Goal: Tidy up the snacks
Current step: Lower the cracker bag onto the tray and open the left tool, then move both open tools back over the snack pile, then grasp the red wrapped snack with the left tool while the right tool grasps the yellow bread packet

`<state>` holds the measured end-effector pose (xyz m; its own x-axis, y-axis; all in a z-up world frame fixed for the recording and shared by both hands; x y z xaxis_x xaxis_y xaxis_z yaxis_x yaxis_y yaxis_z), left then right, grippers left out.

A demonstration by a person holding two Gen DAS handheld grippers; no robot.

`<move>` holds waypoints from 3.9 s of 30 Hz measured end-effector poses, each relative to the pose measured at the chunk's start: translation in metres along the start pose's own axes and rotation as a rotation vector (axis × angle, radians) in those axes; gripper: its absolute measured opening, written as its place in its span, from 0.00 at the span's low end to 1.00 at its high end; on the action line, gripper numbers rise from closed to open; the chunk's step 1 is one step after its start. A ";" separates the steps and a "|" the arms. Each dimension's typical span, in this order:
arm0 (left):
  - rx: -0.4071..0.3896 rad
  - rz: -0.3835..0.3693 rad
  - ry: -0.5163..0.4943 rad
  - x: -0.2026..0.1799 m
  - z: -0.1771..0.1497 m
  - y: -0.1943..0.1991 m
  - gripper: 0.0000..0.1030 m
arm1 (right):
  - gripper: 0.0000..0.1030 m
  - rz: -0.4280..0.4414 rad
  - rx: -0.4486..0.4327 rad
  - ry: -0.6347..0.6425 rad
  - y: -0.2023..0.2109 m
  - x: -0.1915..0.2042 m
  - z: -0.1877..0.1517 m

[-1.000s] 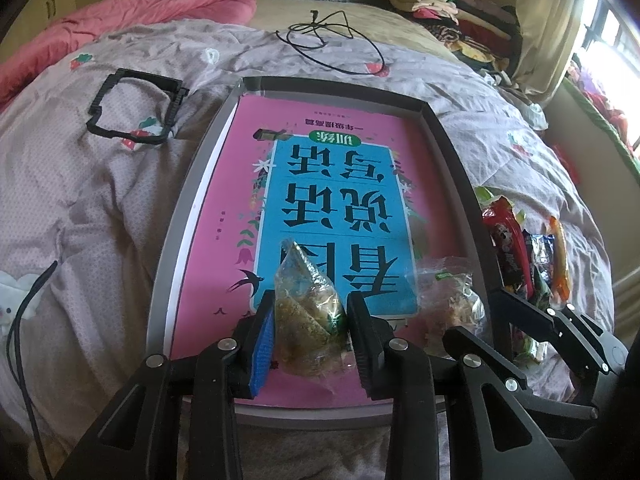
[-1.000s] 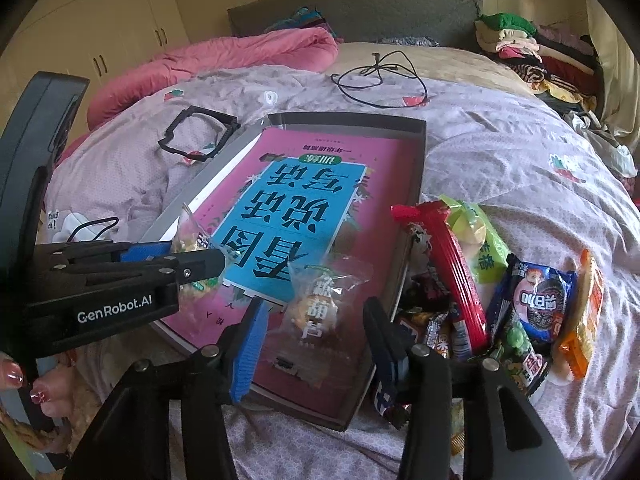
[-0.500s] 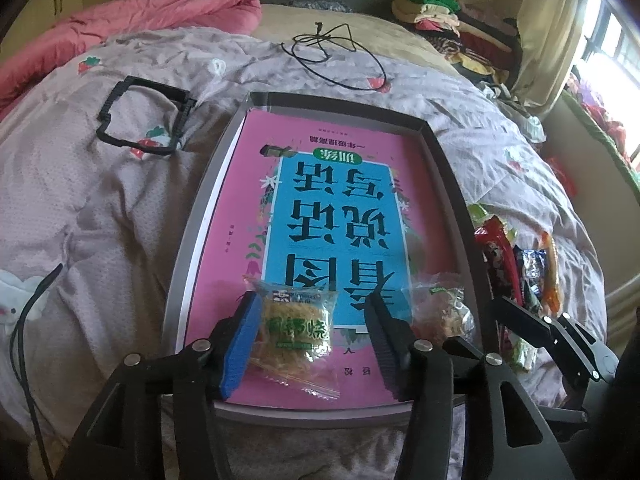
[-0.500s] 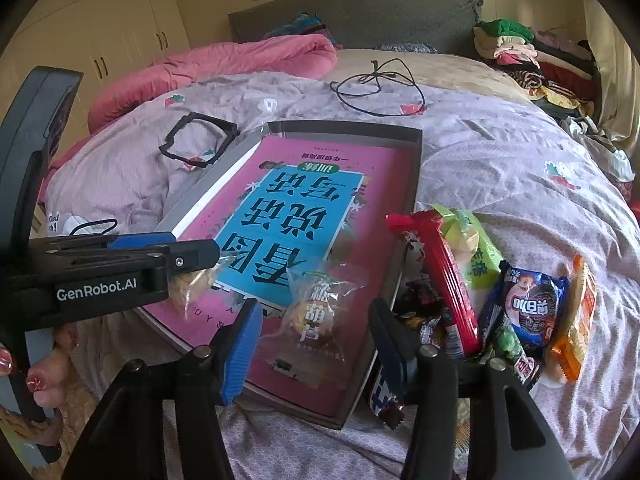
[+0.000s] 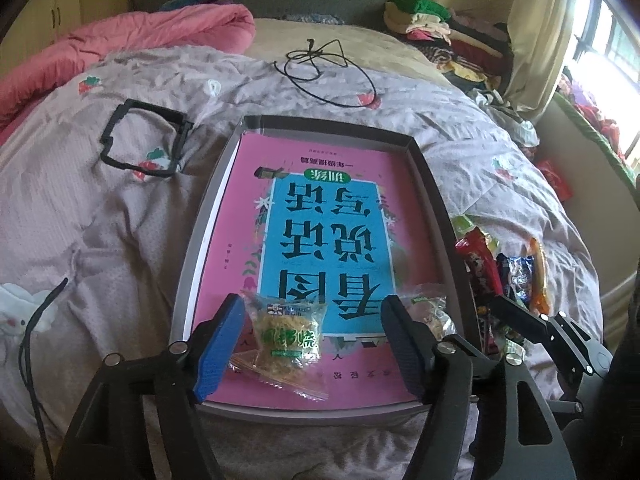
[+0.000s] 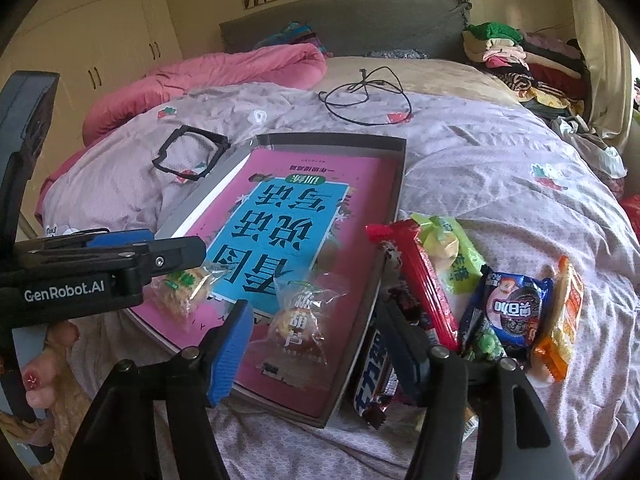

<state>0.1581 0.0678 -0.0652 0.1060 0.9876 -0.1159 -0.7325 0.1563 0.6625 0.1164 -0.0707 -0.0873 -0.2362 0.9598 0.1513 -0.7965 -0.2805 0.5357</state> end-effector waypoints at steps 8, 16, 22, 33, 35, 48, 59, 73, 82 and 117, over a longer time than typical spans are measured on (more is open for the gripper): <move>-0.027 0.022 -0.020 -0.004 0.006 0.009 0.74 | 0.68 -0.010 -0.021 -0.014 0.008 -0.005 0.004; -0.040 0.025 -0.026 -0.008 0.010 0.016 0.75 | 0.72 -0.021 -0.055 -0.033 0.018 -0.013 0.010; -0.049 0.041 -0.026 -0.015 0.012 0.021 0.78 | 0.72 -0.036 -0.076 -0.046 0.028 -0.021 0.013; -0.056 0.013 -0.053 -0.038 0.015 0.032 0.78 | 0.74 -0.069 -0.120 -0.099 0.047 -0.047 0.022; -0.057 0.008 -0.054 -0.042 0.016 0.033 0.78 | 0.74 -0.073 -0.126 -0.110 0.050 -0.052 0.024; -0.052 -0.030 -0.100 -0.072 0.017 0.037 0.78 | 0.75 -0.130 -0.153 -0.172 0.073 -0.091 0.023; -0.039 -0.072 -0.127 -0.095 0.013 0.035 0.78 | 0.75 -0.201 -0.158 -0.226 0.092 -0.128 0.014; 0.057 -0.170 -0.101 -0.138 -0.003 0.008 0.78 | 0.75 -0.266 -0.136 -0.282 0.093 -0.166 0.001; 0.145 -0.196 -0.016 -0.153 -0.008 -0.026 0.63 | 0.75 -0.268 -0.099 -0.296 0.081 -0.178 -0.007; 0.174 -0.066 -0.056 -0.171 -0.015 -0.089 0.34 | 0.57 -0.212 0.034 -0.432 0.013 -0.206 -0.030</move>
<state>0.1952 -0.1150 -0.1157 0.1913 0.9735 -0.1252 -0.5963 0.2165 0.7730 0.1381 -0.2726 -0.1365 0.1877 0.9126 0.3632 -0.7815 -0.0852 0.6180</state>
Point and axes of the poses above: each gripper's, at about its wrist camera, not at the fingertips, and y roughly against the way its jaws point, x to its left, z to its top, the point moved 5 cm from there along -y, roughly the way its jaws point, and after that the axes turned 14 degrees about -x, right-handed, at the moved point
